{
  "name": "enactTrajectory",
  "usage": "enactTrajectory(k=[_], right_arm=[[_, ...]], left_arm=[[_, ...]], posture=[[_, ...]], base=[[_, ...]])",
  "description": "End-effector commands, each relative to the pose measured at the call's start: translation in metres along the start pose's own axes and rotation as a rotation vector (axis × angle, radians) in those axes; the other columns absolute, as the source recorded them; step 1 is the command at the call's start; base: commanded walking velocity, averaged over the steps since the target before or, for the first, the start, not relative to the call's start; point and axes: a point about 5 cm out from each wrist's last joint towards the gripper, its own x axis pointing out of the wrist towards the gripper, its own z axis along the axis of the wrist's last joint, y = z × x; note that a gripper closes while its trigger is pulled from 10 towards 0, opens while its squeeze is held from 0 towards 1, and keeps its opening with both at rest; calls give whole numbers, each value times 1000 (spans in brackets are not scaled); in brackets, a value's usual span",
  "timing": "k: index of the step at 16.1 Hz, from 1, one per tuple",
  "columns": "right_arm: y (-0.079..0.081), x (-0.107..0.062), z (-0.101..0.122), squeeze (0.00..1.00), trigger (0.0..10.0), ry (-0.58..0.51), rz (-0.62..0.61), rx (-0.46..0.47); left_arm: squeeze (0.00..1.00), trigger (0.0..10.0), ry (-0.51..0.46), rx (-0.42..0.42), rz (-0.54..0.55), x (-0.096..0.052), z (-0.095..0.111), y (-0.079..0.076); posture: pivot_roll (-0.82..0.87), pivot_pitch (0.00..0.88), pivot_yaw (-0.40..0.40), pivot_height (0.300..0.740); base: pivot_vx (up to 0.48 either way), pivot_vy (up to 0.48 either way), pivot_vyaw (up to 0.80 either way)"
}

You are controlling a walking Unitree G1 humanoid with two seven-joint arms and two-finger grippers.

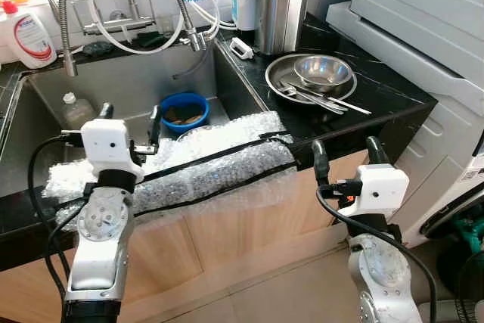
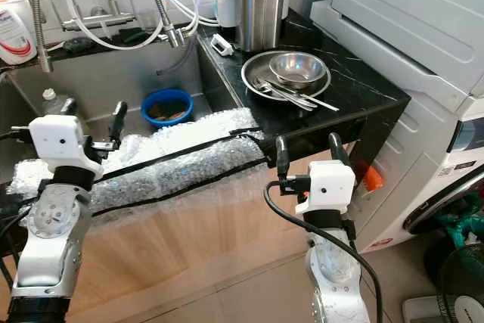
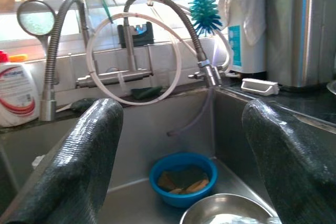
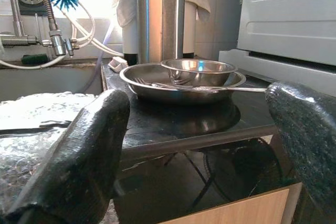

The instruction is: Kitchen organization

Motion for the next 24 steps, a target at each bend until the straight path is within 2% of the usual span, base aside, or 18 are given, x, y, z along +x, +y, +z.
enactTrajectory(k=[1, 11, 24], right_arm=[[1, 2, 2, 0, 10000, -12, -1, 6], [2, 3, 2, 0, 10000, -15, 8, -2], [4, 3, 1, 0, 10000, -13, 10, 4]], left_arm=[[0, 10000, -5, -10, -10, 2, 2, -2], [0, 10000, -10, -14, -23, 3, 3, -3], [0, 10000, -23, 2, -47, 5, 5, -7]], posture=[[-110, 0, 41, 740], [-111, 0, 38, 740], [-107, 0, 38, 740]], base=[[0, 0, 0], [0, 0, 0], [264, 0, 0]])
